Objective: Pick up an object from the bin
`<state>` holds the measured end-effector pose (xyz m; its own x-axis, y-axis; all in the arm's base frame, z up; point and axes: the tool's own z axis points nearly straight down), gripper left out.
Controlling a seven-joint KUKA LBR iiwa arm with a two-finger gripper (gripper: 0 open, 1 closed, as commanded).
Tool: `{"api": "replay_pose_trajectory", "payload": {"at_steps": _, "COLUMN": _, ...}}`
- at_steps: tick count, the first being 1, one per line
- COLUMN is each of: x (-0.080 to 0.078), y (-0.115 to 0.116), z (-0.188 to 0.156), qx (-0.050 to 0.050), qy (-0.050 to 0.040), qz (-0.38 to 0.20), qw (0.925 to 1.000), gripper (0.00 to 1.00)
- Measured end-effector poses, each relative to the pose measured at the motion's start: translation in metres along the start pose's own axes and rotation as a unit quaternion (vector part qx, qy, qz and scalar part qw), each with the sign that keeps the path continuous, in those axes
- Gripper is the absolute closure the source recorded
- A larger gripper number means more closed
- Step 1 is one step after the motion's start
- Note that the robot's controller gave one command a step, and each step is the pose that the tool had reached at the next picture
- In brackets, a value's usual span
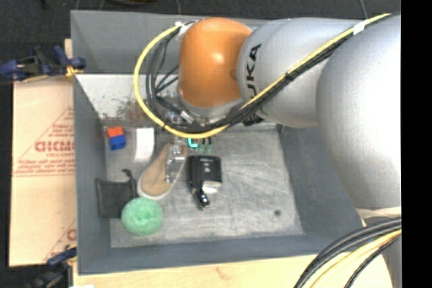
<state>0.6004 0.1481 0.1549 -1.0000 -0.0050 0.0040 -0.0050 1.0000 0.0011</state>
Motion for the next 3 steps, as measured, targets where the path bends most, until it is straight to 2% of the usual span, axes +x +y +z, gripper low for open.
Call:
{"api": "replay_pose_trajectory", "payload": {"at_steps": 1, "x": -0.002, "y": 0.0, "z": -0.004, "qx": -0.001, "qy": -0.0039, "qz": 0.002, "qw": 1.0, "gripper": 0.0}}
{"api": "replay_pose_trajectory", "payload": {"at_steps": 2, "x": -0.002, "y": -0.003, "z": 0.02, "qx": 0.0, "qy": -0.0077, "qz": -0.059, "qw": 0.9982, "gripper": 0.0}}
{"api": "replay_pose_trajectory", "payload": {"at_steps": 3, "x": 0.002, "y": -0.006, "z": 0.055, "qx": 0.001, "qy": -0.002, "qz": -0.17, "qw": 0.9855, "gripper": 0.0}}
